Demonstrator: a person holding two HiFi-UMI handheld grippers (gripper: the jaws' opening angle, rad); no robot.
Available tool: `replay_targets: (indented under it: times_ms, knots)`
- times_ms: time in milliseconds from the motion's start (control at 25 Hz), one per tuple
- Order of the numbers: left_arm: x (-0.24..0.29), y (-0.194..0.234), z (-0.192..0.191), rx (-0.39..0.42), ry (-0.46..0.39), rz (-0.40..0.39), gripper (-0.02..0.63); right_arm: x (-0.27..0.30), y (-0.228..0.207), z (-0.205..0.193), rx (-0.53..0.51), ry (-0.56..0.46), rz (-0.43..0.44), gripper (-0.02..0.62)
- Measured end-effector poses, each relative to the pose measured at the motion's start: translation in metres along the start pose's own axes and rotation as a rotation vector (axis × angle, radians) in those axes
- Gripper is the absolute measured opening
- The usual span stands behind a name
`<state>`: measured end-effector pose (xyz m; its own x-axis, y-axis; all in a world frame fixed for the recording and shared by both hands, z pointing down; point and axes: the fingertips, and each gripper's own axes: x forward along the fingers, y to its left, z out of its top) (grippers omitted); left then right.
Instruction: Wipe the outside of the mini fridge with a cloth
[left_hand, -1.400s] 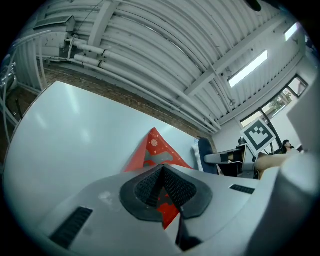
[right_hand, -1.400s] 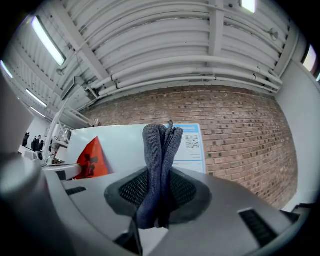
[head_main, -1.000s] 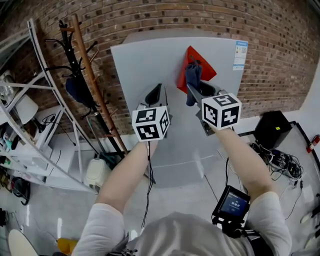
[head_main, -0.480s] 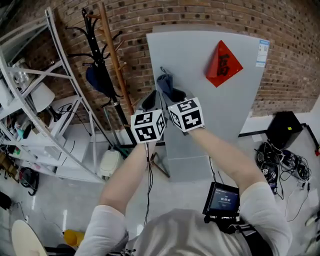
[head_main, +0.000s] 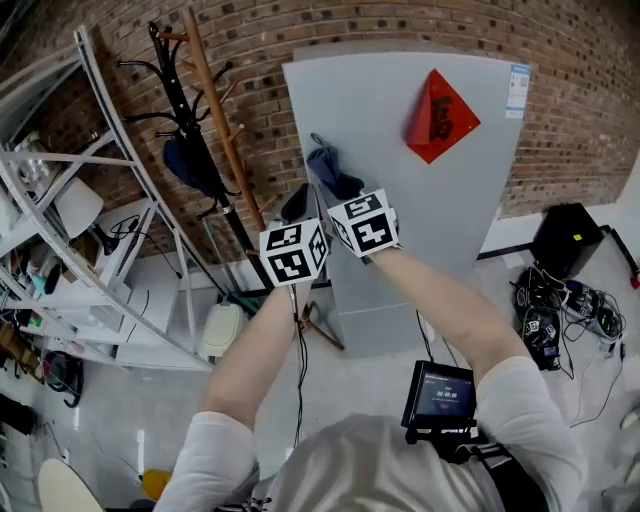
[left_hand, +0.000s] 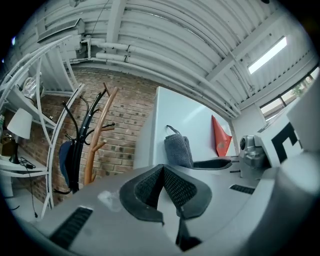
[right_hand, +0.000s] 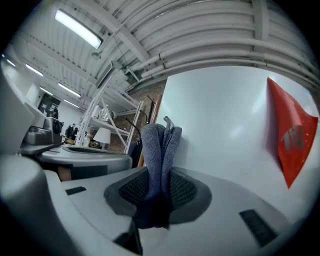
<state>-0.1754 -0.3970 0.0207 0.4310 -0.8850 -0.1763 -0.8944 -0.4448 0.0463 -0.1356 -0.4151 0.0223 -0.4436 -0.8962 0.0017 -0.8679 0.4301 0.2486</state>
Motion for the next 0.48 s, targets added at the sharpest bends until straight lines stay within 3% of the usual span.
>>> replay_targets:
  times_ms: [480]
  knots:
    - [0.037, -0.088, -0.005, -0.010, -0.005, -0.112, 0.000, -0.056, -0.093, -0.024, -0.008, 0.020, -0.109, 0.104]
